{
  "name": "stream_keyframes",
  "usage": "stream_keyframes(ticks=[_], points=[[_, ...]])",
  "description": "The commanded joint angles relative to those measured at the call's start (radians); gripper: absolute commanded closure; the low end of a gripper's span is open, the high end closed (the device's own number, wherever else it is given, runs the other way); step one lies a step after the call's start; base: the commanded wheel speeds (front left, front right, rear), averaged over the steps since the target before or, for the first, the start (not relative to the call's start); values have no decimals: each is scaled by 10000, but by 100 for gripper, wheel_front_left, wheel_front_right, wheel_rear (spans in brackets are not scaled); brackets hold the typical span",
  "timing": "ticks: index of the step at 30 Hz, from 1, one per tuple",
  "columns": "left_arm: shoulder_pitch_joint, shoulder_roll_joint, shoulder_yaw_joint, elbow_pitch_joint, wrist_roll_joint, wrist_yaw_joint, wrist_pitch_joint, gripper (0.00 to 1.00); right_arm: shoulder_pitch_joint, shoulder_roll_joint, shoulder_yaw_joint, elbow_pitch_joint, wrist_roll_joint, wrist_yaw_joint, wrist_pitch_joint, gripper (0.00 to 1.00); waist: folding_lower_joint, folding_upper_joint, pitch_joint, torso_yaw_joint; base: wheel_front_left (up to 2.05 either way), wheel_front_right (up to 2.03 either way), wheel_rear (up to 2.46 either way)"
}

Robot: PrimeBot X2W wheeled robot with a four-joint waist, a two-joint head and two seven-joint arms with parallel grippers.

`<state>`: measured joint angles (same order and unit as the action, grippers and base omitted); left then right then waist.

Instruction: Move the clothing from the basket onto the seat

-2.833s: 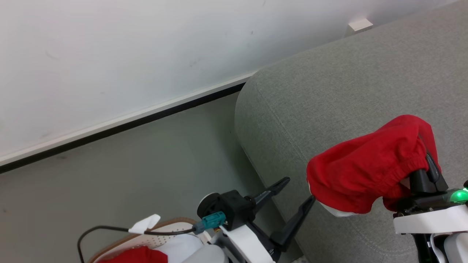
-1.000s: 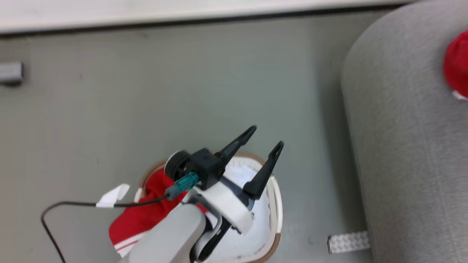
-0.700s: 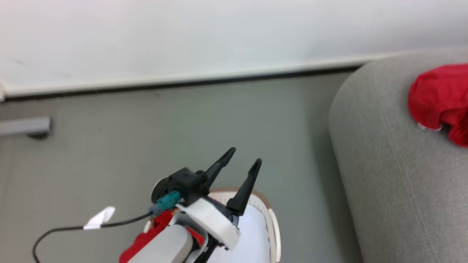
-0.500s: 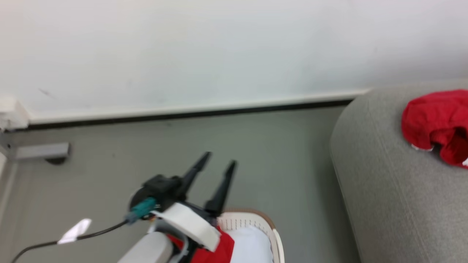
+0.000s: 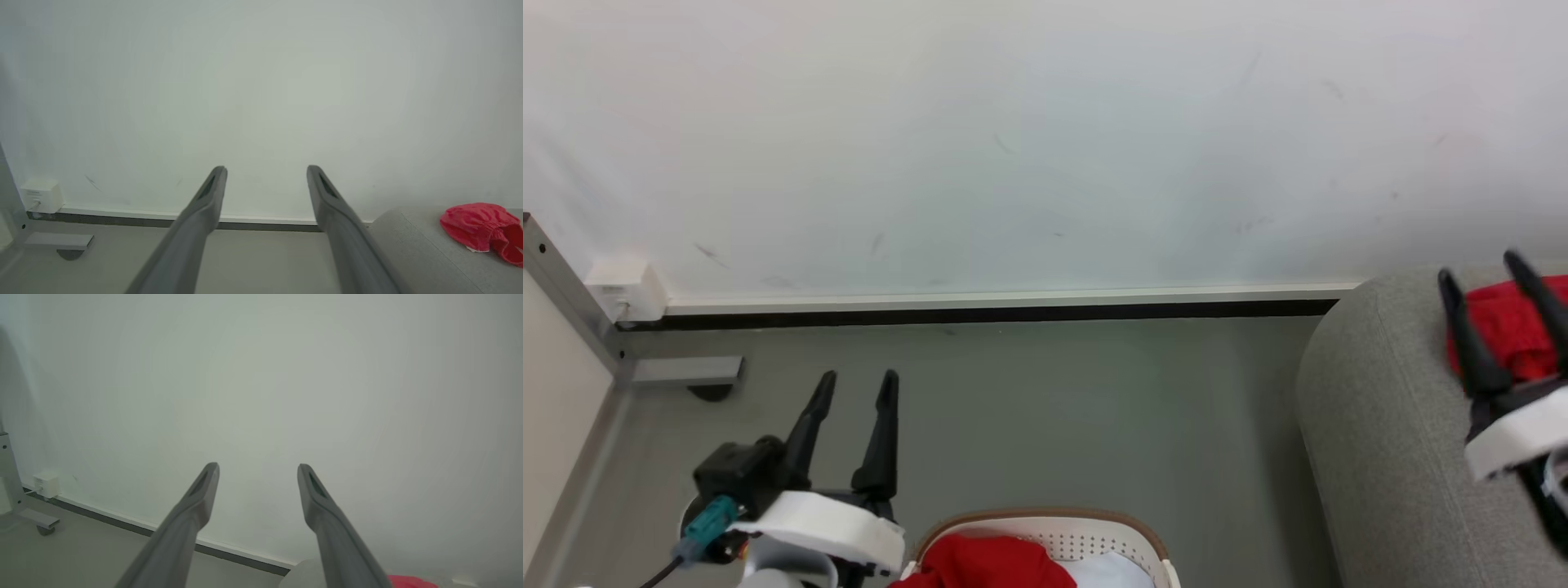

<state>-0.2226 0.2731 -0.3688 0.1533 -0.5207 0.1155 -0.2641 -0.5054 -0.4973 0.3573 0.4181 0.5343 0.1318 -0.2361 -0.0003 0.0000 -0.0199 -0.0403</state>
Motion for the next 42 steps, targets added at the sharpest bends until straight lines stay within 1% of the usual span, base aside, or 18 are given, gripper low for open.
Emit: stream_keyframes(ticks=[1, 6, 10, 13, 17, 25, 35, 38, 42], points=[[183, -64, 140, -27, 75, 54, -4, 0, 407, 249, -211, -157, -205, -22, -97, 0, 3, 0, 23, 52, 0, 0, 0], [688, -523, 991, 1, 665, -70, -4, 0, 2284, 1886, -1699, -1005, -1311, -22, -292, 0, 3, 0, 119, 159, 0, 0, 0], [1087, -897, 1602, -30, 1323, -237, -4, 0, 3436, 3097, -2814, -1921, -2281, -22, -288, 0, 3, 0, 178, 230, 0, 0, 0], [1377, -1140, 2078, -92, 1809, -389, -5, 0, 4082, 3644, -3197, -2484, -2801, -22, -288, 0, 3, 0, 198, 237, 0, 0, 0], [1655, -1464, 2525, -88, 2267, -761, -5, 0, 4443, 3849, -3221, -2686, -3138, -22, -290, 0, 3, 0, 218, 283, 0, 0, 0], [1720, -1884, 2976, 208, 2836, -1353, -5, 0, 4404, 3875, -3249, -2545, -3244, -22, -280, 0, 3, 0, 103, 363, 0, 0, 0], [1587, -2115, 3174, 600, 3180, -1802, -5, 0, 4306, 3827, -3100, -2456, -3081, -22, -281, 0, 3, 0, 178, 244, 0, 0, 0], [1469, -2137, 3137, 716, 3315, -1869, -5, 0, 4146, 3875, -3022, -2417, -2980, -22, -281, 0, 3, 0, 398, 96, 0, 0, 0], [970, -2130, 2941, 913, 3614, -1993, -5, 0, 3571, 3792, -2902, -2590, -2830, -22, -279, 0, 3, 0, 1242, -193, 0, 0, 0]])
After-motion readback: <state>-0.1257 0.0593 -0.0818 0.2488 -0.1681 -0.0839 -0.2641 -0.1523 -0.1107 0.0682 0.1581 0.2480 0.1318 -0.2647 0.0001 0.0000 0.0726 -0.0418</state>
